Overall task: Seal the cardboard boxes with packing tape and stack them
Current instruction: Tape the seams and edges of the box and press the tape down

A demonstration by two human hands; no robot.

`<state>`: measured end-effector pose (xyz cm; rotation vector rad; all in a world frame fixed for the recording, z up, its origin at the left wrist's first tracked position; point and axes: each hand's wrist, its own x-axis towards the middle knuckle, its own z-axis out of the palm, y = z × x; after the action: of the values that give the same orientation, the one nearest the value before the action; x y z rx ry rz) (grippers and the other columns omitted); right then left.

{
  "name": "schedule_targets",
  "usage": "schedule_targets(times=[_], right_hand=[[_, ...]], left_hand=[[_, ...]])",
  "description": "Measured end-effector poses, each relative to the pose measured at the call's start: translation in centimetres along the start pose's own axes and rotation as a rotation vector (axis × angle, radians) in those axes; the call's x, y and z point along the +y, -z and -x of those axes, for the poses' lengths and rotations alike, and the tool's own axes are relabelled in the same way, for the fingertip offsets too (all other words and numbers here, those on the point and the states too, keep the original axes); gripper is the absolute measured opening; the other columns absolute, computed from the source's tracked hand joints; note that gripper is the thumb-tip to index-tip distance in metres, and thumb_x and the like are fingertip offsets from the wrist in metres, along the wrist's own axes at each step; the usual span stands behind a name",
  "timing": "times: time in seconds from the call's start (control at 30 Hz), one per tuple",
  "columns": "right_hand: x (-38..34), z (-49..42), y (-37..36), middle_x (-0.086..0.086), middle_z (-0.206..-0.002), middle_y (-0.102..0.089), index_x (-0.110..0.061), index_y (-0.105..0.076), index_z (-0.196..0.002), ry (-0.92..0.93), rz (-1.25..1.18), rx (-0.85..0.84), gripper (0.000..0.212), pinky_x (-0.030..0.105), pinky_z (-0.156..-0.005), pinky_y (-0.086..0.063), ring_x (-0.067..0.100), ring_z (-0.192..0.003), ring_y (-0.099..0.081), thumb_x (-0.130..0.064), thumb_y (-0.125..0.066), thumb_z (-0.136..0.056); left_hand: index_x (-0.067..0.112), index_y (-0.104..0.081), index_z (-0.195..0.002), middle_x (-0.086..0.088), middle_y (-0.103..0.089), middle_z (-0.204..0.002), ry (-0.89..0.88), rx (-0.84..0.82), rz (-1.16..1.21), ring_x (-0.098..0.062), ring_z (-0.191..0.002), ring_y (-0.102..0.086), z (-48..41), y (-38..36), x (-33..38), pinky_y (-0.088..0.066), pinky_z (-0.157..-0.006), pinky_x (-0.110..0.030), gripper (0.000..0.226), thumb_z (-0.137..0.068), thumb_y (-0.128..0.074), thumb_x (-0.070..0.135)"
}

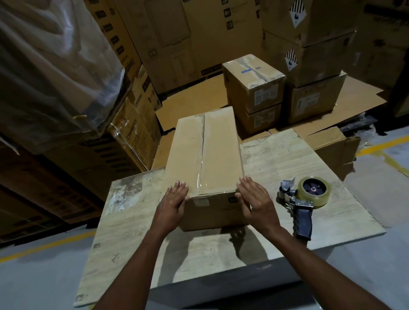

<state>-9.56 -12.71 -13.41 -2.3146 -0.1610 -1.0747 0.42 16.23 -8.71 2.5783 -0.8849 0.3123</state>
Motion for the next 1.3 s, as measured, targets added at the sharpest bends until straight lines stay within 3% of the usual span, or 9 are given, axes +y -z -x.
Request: schedule_targets(times=[0.13, 0.3, 0.47, 0.67, 0.73, 0.83, 0.97, 1.07, 1.3], right_hand=[[-1.7, -0.3, -1.6, 0.014, -0.141, -0.063, -0.005, -0.068, -0.133, 0.129, 0.071, -0.006, 0.037, 0.044, -0.115, -0.042, 0.03, -0.137, -0.054, -0.022, -0.05, -0.105], [-4.7, -2.4, -4.7, 0.015, -0.135, -0.067, -0.006, -0.067, -0.132, 0.282, 0.158, -0.177, 0.039, 0.044, -0.115, -0.041, 0.031, -0.13, -0.062, -0.012, -0.071, -0.094], [-5.5, -4.0, -7.1, 0.017, -0.135, -0.066, -0.007, -0.066, -0.133, 0.315, 0.205, -0.331, 0.044, 0.043, -0.115, -0.041, 0.031, -0.13, -0.062, -0.017, -0.079, -0.091], [-4.0, -4.7, -4.6, 0.013, -0.132, -0.069, -0.013, -0.07, -0.129, 0.314, 0.136, -0.361, 0.034, 0.044, -0.109, -0.047, 0.028, -0.125, -0.065, -0.022, -0.066, -0.096], [-2.9, -4.7, -3.1, 0.01, -0.132, -0.069, -0.015, -0.071, -0.127, 0.276, 0.102, -0.349, 0.036, 0.044, -0.111, -0.044, 0.027, -0.125, -0.065, -0.02, -0.074, -0.092], [-0.4, -4.4, -1.0, 0.01, -0.132, -0.069, -0.014, -0.072, -0.126, 0.227, 0.044, -0.348, 0.049, 0.048, -0.112, -0.039, 0.029, -0.125, -0.065, -0.008, -0.087, -0.08], [1.4, -4.3, -0.1, 0.012, -0.141, -0.062, -0.008, -0.066, -0.135, 0.211, -0.025, -0.455, 0.076, 0.052, -0.115, -0.036, 0.027, -0.138, -0.048, 0.006, -0.091, -0.065], [1.0, -4.2, -0.6, 0.016, -0.135, -0.066, -0.005, -0.069, -0.129, 0.222, -0.035, -0.408, 0.069, 0.056, -0.111, -0.037, 0.031, -0.132, -0.055, 0.01, -0.089, -0.064], [0.9, -4.2, -0.4, 0.016, -0.133, -0.067, -0.005, -0.07, -0.128, 0.25, -0.038, -0.372, 0.071, 0.059, -0.11, -0.034, 0.028, -0.131, -0.054, 0.014, -0.089, -0.062]], left_hand=[[0.006, -0.054, -0.144, -0.005, -0.046, -0.153, -0.071, 0.04, -0.022, -0.024, -0.145, -0.041, 0.3, -0.8, -0.6, -0.017, -0.125, -0.028, 0.064, -0.085, -0.072, -0.009], [0.006, -0.055, -0.144, -0.012, -0.053, -0.149, -0.104, 0.075, -0.038, -0.022, -0.143, -0.041, 0.3, -1.1, -0.4, -0.021, -0.123, -0.031, 0.063, -0.085, -0.073, -0.006], [0.008, -0.055, -0.144, -0.01, -0.052, -0.151, -0.078, 0.077, -0.047, -0.022, -0.144, -0.043, 0.4, -1.3, -0.6, -0.026, -0.122, -0.037, 0.058, -0.088, -0.07, 0.0], [0.011, -0.055, -0.146, -0.007, -0.051, -0.152, -0.092, 0.055, -0.058, -0.02, -0.145, -0.041, 0.5, -1.3, -1.0, -0.02, -0.123, -0.031, 0.062, -0.087, -0.072, -0.001], [0.013, -0.054, -0.146, -0.005, -0.049, -0.153, -0.093, 0.053, -0.048, -0.018, -0.146, -0.04, 0.5, -1.4, -1.3, -0.02, -0.123, -0.031, 0.062, -0.088, -0.071, 0.0], [0.013, -0.054, -0.146, 0.0, -0.044, -0.155, -0.1, 0.063, -0.043, -0.017, -0.147, -0.039, 0.5, -1.5, -1.3, -0.024, -0.123, -0.035, 0.054, -0.093, -0.063, 0.01], [0.019, -0.054, -0.147, 0.006, -0.041, -0.155, -0.006, 0.058, -0.01, -0.005, -0.147, -0.029, 0.4, -1.0, 0.0, -0.027, -0.124, -0.041, 0.056, -0.099, -0.041, 0.046], [0.019, -0.064, -0.137, 0.003, -0.052, -0.149, 0.106, 0.118, 0.004, -0.011, -0.145, -0.039, 0.0, -1.4, 1.2, -0.028, -0.124, -0.04, 0.068, -0.094, -0.045, 0.067], [0.011, -0.075, -0.119, -0.012, -0.069, -0.131, 0.055, 0.18, -0.093, -0.028, -0.127, -0.062, -0.3, -2.1, 1.0, -0.049, -0.108, -0.049, 0.05, -0.092, -0.064, 0.051]])
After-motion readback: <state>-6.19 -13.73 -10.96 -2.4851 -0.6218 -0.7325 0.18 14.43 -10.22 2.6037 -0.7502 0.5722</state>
